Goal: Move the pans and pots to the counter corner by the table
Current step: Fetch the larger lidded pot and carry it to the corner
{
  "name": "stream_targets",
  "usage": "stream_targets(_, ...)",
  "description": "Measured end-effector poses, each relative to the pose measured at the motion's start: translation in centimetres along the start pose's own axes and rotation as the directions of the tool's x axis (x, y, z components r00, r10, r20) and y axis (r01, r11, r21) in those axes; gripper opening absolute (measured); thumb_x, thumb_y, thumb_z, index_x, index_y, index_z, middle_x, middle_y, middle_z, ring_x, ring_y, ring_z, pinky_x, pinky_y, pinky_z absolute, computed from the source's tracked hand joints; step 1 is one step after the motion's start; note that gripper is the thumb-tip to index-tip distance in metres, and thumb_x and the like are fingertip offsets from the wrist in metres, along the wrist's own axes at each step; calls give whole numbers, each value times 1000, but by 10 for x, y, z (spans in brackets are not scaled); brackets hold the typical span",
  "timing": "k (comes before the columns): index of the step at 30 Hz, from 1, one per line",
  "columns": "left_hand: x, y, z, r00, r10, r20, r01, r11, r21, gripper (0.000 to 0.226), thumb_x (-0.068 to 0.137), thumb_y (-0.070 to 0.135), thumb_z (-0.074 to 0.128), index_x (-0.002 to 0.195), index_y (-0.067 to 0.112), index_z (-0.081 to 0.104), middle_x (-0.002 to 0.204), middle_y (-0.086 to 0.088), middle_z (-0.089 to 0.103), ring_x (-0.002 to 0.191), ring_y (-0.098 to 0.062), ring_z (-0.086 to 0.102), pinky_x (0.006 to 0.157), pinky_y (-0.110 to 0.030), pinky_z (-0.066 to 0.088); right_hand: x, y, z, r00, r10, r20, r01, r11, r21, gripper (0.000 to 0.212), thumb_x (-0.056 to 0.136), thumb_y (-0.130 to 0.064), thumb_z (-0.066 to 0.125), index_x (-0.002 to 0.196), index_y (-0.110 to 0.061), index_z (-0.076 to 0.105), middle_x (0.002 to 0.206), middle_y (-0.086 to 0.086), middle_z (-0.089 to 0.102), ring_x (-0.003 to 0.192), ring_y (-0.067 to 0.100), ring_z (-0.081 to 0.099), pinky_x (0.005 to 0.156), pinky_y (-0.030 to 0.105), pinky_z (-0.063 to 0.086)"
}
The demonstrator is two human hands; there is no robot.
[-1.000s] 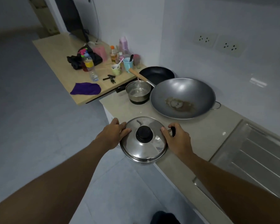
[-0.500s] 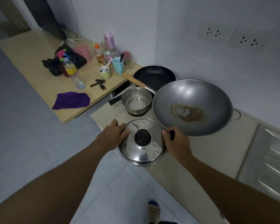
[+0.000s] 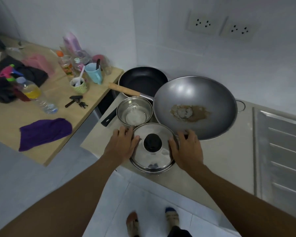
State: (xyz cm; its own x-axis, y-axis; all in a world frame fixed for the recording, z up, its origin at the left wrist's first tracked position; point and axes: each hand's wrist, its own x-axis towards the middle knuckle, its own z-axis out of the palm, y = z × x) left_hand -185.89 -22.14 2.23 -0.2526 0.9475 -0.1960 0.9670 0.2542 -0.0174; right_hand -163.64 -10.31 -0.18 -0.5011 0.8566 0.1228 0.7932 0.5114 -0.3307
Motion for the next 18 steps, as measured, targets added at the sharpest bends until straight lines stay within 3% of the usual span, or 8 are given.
stream_targets(2, 4, -8, -3, 995, 102, -14, -99, 986, 134, 64, 99, 36, -3, 152, 10, 22, 160, -19, 16, 137, -38, 28, 108, -45, 29, -2, -7, 1, 998, -62, -31, 61, 997, -46, 53, 103, -48, 41, 135, -10, 60, 136, 19, 57, 128, 36, 47, 109, 47, 40)
stream_targets(4, 11, -15, -4, 983, 183, 8, -182, 967, 181, 77, 90, 38, -15, 155, 9, 16, 163, -14, 12, 143, -34, 21, 115, -43, 23, -3, -11, 3, 997, -73, 15, 74, 991, -114, 59, 105, -49, 31, 140, -10, 57, 144, 14, 55, 138, 32, 41, 118, 46, 27)
stream_targets(8, 21, -23, -8, 959, 282, 12, -276, 926, 256, 77, 90, 34, -14, 153, 6, 22, 163, -16, 15, 145, -35, 20, 116, -45, 21, -5, -18, 8, 999, -40, 13, 41, 985, -168, 60, 106, -49, 28, 140, -9, 58, 141, 10, 60, 137, 25, 48, 121, 42, 20)
stream_targets(13, 27, -30, -5, 904, 423, -62, -383, 865, 324, 65, 98, 25, -4, 139, 8, 45, 158, -23, 26, 141, -39, 29, 112, -50, 26, -5, -21, 9, 1000, 13, -1, -13, 983, -183, 61, 106, -51, 28, 139, -11, 59, 137, 6, 63, 133, 24, 50, 121, 41, 21)
stream_targets(18, 39, -36, 0, 884, 459, -92, -406, 848, 340, 53, 100, 24, 10, 137, 7, 44, 156, -24, 29, 142, -39, 28, 111, -52, 27, -2, -22, 11, 999, 31, -5, -32, 987, -157, 61, 105, -52, 28, 140, -12, 58, 135, 6, 64, 133, 24, 49, 121, 40, 20)
